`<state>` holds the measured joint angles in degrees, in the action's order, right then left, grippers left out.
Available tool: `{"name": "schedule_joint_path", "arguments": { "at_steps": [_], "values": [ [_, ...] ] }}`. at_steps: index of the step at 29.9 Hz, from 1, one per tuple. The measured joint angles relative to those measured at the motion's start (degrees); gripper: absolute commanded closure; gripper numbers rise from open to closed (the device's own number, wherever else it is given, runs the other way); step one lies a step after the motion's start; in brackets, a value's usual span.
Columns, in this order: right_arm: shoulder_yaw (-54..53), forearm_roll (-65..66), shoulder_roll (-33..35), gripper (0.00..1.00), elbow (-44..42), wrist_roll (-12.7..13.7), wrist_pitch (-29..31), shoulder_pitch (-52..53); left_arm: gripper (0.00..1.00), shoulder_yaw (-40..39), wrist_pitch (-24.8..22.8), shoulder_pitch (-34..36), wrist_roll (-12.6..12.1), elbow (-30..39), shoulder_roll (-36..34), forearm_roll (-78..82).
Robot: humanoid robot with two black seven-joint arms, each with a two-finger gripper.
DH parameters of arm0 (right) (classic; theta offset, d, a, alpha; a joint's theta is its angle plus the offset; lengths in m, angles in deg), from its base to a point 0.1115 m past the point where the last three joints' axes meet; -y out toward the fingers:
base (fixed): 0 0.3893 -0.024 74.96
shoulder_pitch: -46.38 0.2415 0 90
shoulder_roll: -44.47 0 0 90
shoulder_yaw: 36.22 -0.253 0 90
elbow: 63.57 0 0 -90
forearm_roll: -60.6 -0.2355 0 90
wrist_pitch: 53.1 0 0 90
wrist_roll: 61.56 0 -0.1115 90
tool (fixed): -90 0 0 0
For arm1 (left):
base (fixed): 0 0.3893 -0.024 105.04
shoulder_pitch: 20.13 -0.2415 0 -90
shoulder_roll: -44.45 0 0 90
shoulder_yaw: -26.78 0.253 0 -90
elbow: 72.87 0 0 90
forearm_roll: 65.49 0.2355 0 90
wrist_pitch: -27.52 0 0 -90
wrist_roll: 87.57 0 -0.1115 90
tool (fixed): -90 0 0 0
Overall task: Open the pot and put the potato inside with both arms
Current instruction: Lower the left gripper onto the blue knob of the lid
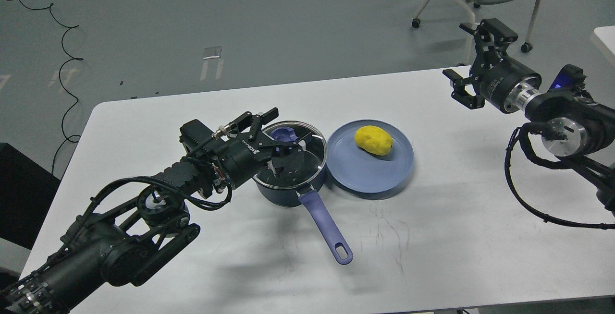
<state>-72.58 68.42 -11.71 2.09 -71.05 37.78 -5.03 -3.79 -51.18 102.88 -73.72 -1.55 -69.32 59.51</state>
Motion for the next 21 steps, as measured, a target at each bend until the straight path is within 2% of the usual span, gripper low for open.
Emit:
{"name": "schedule_joint_path", "arguments": {
  "at_steps": [15, 21],
  "values": [
    [-0.03, -0.07, -0.06, 0.00, -0.34, 0.01, -0.15, -0.17, 0.02, 2.19, 1.87, 0.73, 0.27, -5.35, -0.04, 0.00],
    [-0.03, -0.08, -0.01, 0.00, -0.77, 0.08, -0.09, -0.68, 0.02, 4.18, 3.74, 0.43, 2.87, -5.89, 0.20, -0.01]
  ]
}}
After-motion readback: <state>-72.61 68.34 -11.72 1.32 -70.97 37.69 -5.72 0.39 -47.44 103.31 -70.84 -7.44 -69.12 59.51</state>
